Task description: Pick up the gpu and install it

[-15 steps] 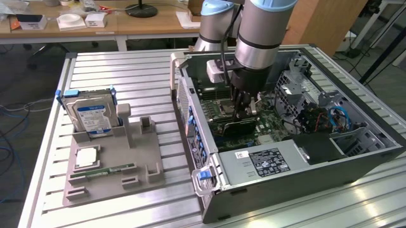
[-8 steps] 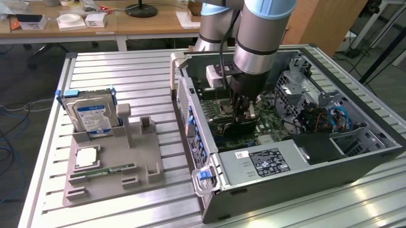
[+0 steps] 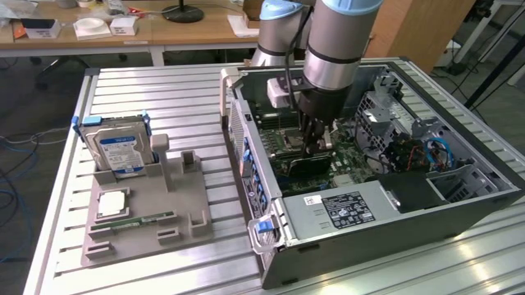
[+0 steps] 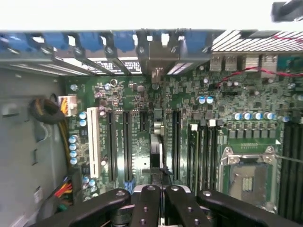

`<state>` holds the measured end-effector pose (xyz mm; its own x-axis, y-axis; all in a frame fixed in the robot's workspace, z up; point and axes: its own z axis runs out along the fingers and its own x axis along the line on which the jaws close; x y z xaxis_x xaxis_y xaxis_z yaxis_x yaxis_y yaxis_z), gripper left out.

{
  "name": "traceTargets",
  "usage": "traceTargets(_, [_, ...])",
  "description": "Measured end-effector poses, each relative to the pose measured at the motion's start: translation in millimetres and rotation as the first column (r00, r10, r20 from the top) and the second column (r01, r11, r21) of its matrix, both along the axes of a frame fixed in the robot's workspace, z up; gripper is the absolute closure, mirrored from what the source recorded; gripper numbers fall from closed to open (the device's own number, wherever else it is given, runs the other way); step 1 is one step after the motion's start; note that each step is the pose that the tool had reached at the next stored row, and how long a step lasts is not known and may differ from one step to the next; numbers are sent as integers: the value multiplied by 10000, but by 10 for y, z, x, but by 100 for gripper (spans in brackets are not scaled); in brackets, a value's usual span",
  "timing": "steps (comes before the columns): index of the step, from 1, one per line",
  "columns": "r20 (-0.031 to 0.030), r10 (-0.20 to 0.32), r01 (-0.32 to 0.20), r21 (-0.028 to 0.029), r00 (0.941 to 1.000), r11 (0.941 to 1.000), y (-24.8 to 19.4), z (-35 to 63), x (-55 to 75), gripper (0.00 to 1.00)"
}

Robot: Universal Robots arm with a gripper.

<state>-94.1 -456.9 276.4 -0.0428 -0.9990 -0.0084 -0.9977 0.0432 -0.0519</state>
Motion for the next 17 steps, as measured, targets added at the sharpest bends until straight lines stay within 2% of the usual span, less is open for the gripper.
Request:
traceTargets(2, [0, -2, 2, -1, 10000, 10000, 0, 58, -17, 89])
traceTargets(6, [-2, 0, 0, 1, 10000, 10000, -1, 114, -124, 89])
traceTargets(9, [-10, 0, 0, 3, 10000, 10000, 0, 134, -233, 89])
traceTargets(11, [-38, 0, 0, 4, 10000, 10000, 0, 137, -300, 89])
traceTargets(12, [-77, 0, 0, 5, 10000, 10000, 0, 140, -325, 89])
traceTargets(13, [-147, -1, 1, 4, 9999, 10000, 0, 142, -346, 89])
traceTargets(17, [-463, -1, 1, 5, 9989, 10000, 0, 149, -421, 89])
